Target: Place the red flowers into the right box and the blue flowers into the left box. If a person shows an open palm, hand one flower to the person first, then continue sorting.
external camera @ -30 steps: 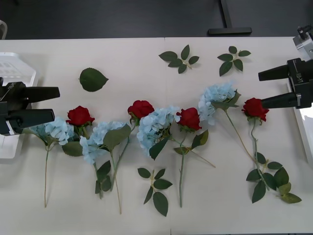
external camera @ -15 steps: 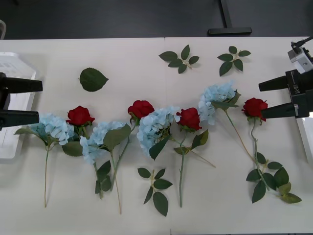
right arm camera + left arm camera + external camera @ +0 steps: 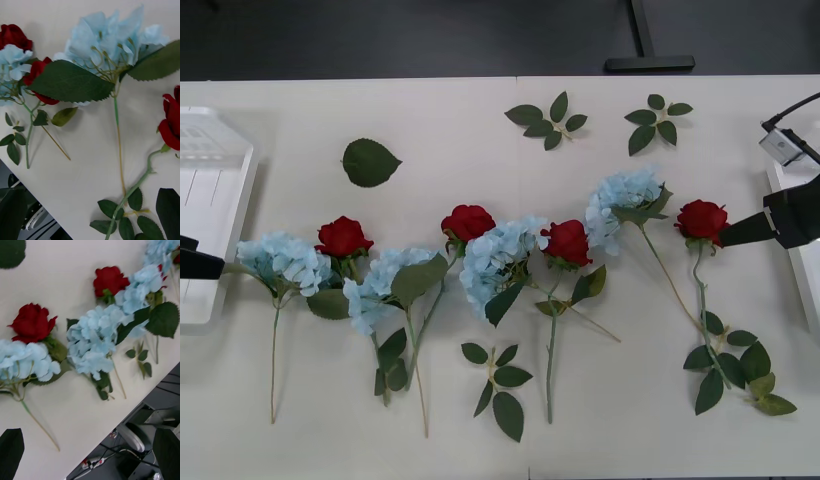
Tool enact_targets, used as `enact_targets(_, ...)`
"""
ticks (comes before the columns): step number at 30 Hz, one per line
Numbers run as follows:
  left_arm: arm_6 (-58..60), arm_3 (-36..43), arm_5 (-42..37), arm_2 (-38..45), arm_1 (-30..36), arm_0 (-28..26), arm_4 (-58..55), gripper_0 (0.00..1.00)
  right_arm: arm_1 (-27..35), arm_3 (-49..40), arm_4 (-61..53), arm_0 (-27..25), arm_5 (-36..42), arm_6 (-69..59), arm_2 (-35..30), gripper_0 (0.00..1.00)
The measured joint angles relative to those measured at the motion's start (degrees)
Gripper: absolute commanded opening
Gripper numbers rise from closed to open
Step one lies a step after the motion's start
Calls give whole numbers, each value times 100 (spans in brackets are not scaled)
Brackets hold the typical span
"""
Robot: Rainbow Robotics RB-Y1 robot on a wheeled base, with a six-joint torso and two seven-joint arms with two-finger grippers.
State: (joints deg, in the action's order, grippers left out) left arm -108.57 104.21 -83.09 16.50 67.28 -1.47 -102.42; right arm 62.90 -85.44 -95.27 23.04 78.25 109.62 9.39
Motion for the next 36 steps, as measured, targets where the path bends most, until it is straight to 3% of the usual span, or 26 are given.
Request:
enact_targets(4,682,171,-104,-35,-5,0,676,100,-171,0,544,0,2,-185,0,100)
enact_targets(9,2178,328,-99,-298,-20,0,1471,100,-522,1,1330,4,3,-1436,0,100)
enact_targets(19,2328,478,-93,-1246,-361,58,2690,100,-1154,1,2888,5,-4,-2476,52,100)
enact_targets(27,2644,467,93,-2181,-647,473,3669,100,-1559,4,3869,5,-58,-2578,176,100)
enact_targets(36,2645,-282,390,-2597,-965,903,3808,100,-1854,175,4274,26,-175,-2801,224,100)
